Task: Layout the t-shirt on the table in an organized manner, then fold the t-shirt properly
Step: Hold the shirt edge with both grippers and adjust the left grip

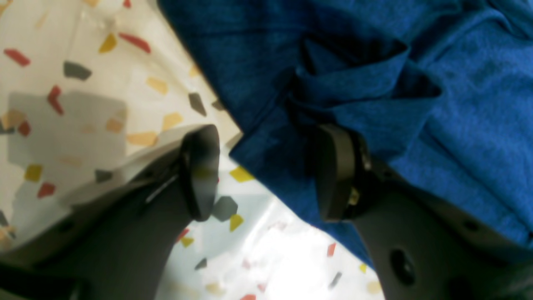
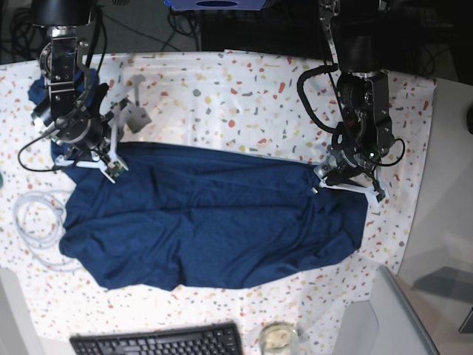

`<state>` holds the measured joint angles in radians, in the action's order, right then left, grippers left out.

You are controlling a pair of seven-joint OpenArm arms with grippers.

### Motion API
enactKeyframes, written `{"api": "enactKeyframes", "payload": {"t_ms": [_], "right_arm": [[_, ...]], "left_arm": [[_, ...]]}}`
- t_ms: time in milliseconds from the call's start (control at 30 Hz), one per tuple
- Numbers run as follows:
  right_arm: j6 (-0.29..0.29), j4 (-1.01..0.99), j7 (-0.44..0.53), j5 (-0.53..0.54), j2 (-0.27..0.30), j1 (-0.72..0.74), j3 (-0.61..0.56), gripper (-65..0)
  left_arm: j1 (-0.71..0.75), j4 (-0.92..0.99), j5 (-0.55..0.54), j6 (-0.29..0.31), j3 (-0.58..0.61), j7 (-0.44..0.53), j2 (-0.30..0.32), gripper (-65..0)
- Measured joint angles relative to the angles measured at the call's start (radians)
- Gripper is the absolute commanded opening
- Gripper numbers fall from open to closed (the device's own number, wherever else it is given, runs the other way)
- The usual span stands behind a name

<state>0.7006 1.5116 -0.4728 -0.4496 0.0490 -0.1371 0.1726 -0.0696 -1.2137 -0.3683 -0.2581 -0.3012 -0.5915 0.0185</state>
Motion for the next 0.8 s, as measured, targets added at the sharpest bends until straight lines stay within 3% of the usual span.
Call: {"api": "enactKeyframes", "payload": {"t_ms": [100,167,467,667,800], "right_arm": [[0.000,0.000,0.000,0.000,0.000,0.000,0.000,-65.0],[0.000,0.000,-0.002,0.000,0.000,0.000,0.000,-65.0],[0.000,0.000,-0.001,0.000,-0.001,0.012,0.000,-65.0],[0.000,0.000,0.000,0.000,-0.003,0.023,0.000,-65.0],[0.000,0.000,-0.002,0.000,-0.003,0.023,0.000,-65.0]], "left_arm": [[0.042,-0.066,0.001,-0.010,0.000,-0.005,-0.001,-30.9],[0.045,-0.077,0.000,-0.050,0.000,-0.003,-0.002,-30.9],[0.035,-0.078,0.000,-0.051,0.000,-0.003,-0.001,-31.9],[-0.008,-0.013,-0.002,-0.048,0.000,0.001,-0.001,-53.8],[-0.011,0.006,0.000,-0.049,0.000,-0.003,-0.001,-55.8]]}}
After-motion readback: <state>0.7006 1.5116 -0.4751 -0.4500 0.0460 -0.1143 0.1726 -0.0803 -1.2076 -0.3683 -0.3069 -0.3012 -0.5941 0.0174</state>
